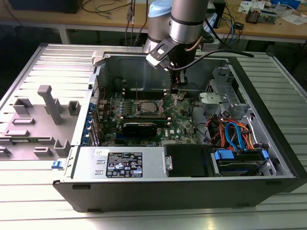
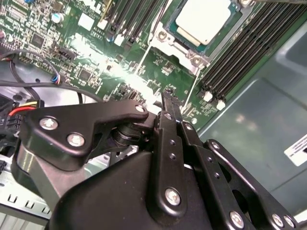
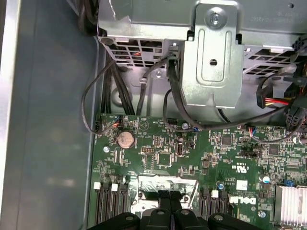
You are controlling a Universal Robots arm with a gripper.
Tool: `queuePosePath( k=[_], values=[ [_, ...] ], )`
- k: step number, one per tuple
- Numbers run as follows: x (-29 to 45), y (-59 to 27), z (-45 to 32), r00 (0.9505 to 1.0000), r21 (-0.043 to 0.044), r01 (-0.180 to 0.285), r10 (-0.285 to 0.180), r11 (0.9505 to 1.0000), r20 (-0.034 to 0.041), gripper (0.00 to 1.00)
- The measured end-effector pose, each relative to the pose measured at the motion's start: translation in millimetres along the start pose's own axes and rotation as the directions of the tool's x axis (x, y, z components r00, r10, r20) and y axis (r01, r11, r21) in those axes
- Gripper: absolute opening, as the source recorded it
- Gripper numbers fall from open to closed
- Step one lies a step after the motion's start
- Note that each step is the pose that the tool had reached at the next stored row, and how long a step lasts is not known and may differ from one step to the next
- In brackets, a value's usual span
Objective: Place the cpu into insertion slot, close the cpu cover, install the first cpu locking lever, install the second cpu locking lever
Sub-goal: 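Close the cpu cover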
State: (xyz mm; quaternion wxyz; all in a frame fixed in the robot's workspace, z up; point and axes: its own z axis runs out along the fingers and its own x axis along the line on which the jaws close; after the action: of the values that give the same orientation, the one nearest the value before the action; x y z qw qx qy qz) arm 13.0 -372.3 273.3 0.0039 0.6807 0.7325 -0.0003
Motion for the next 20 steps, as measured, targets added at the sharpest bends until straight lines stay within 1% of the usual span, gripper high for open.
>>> queuePosePath(
  k=[3,7,8,10,12,15,19,20],
  values=[
    [0.2,9.2,2.5,1.0,-0.0001,0.0,0.0,1.0,0.0004,0.11],
    [0.1,18.0,5.7,1.0,0.0,-0.001,0.001,1.0,0.0009,0.11],
    [0.0,18.8,6.4,1.0,0.0001,-0.003,0.003,1.0,0.001,0.11],
    [1.2,23.7,8.3,0.9999,0.0003,-0.016,0.016,0.9999,0.0025,0.11],
    [2.7,28.1,9.9,0.9999,0.0002,-0.017,0.017,0.9999,0.0025,0.11],
    [4.5,29.6,12.7,0.9999,0.0002,-0.017,0.017,0.9999,0.0025,0.11],
    [5.4,30.5,20.6,0.9999,0.0004,-0.017,0.017,0.9999,0.0043,0.11],
    [5.4,31.3,24.9,0.9999,0.0004,-0.016,0.016,0.9999,0.0047,0.11]
  ],
)
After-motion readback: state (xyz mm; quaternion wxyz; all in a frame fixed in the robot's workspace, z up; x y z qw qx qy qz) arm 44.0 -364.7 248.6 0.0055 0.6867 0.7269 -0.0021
